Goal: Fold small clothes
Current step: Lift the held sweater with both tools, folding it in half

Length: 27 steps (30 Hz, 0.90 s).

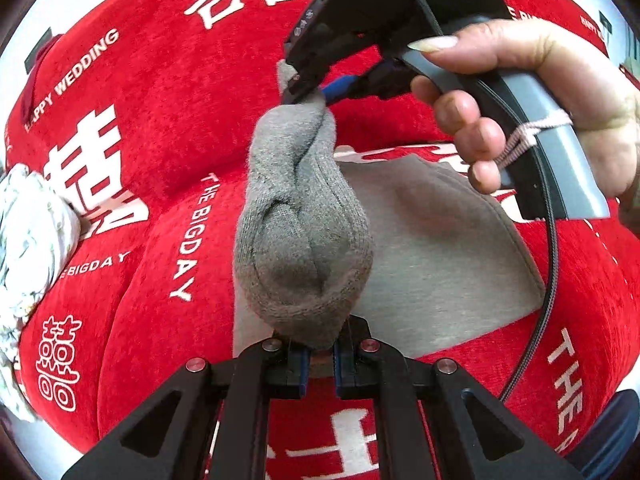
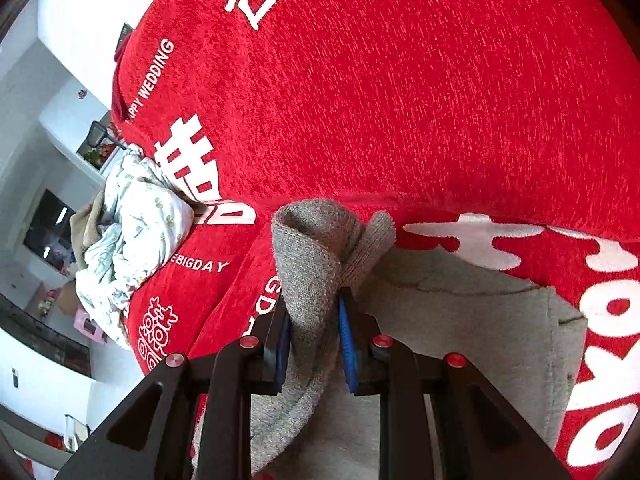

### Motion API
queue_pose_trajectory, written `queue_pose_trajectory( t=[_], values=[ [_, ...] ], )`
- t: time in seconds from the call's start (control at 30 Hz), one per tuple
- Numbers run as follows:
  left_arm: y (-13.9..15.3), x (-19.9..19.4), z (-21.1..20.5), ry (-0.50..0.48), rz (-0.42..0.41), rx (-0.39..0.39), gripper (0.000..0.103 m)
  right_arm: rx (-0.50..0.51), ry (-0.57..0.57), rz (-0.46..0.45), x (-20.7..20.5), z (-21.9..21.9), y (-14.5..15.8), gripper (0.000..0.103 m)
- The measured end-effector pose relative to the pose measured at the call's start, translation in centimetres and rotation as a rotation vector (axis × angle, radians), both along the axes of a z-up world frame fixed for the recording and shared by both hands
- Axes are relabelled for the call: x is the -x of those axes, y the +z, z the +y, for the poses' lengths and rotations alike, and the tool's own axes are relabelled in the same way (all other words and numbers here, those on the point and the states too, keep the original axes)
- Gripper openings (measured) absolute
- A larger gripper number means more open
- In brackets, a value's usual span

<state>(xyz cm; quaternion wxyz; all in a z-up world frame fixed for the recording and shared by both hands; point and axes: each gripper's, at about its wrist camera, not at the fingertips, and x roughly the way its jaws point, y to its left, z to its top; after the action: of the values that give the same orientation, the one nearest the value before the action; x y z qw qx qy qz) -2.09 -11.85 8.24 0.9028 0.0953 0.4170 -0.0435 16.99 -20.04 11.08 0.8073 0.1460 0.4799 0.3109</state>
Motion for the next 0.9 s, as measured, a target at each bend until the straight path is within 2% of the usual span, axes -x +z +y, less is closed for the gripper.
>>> queue_pose_trajectory(
  t=[0.27,0.53,0.63,0.67,0.8,0.9],
  values=[
    [-0.1,-0.2,-2.8,-0.050,0.018,-0.026,0.009,-0.012,0.045,-0.003,-0.8,-1.7,-0.1,0.024],
    [-0.3,-0.4,-5.7,-0.098,0.028,-0.044,0.009,-0.021,0.040,-0.005,-1.2,-4.9,-0.6,0.024],
    [-0.6,-0.5,-6.8,-0.109,0.034,-0.060,0.009,-0.030,0.033,-0.012,-1.2,-6.3,-0.6,0.018],
    [-0.6,-0.6,-7.2,-0.115,0.034,-0.067,0.009,-0.040,0.030,-0.014,-1.2,-6.8,-0.6,0.013],
    [-1.0,-0.8,-8.6,-0.135,0.037,-0.078,0.009,-0.048,0.019,-0.011,-1.2,-8.1,-1.2,0.012],
    [-1.8,-1.4,-9.0,-0.128,0.071,-0.072,0.009,-0.039,0.004,0.037,-1.5,-8.4,-3.3,0.012]
  ],
)
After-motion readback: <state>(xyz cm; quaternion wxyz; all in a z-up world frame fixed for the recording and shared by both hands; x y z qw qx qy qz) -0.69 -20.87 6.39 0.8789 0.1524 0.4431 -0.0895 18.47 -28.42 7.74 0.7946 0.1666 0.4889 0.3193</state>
